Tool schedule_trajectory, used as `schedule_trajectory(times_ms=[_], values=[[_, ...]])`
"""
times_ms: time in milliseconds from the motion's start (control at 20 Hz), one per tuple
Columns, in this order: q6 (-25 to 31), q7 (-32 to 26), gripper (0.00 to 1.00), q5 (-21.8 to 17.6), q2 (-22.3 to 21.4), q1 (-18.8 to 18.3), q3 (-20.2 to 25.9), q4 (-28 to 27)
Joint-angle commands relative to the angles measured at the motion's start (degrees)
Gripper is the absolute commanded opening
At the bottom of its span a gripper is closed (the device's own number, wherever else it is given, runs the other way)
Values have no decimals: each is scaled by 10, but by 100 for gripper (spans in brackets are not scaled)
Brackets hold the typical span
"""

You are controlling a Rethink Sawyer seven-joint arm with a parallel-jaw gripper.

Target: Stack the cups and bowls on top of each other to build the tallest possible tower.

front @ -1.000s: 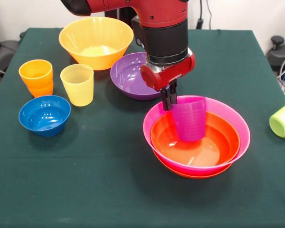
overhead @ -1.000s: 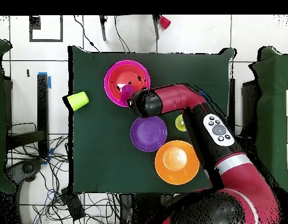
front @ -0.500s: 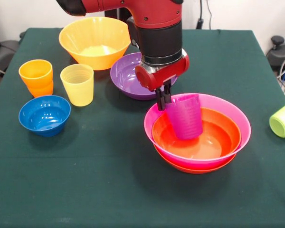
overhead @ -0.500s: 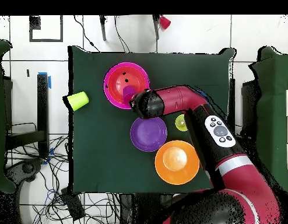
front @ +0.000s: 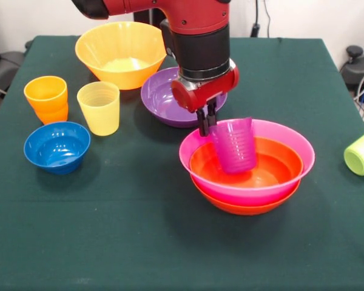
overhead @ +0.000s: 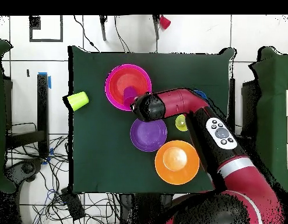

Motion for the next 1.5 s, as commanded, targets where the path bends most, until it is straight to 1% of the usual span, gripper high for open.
schedule_trajectory(times_ms=[50, 400, 700, 850, 950, 1150, 1200, 1500], values=[[4, -21, 0, -46, 37, -2, -47, 56], [16, -19, 0, -38, 33, 2, -43, 55], [26, 12, 0, -20, 20, 15, -47, 51], [48, 23, 0, -7, -2, 29, -46, 47], [67, 34, 0, 15, -17, 37, -40, 44], [67, 55, 0, 37, -34, 52, -43, 32], [77, 57, 0, 45, -42, 56, -44, 30], [83, 56, 0, 73, -77, 55, -48, 52]])
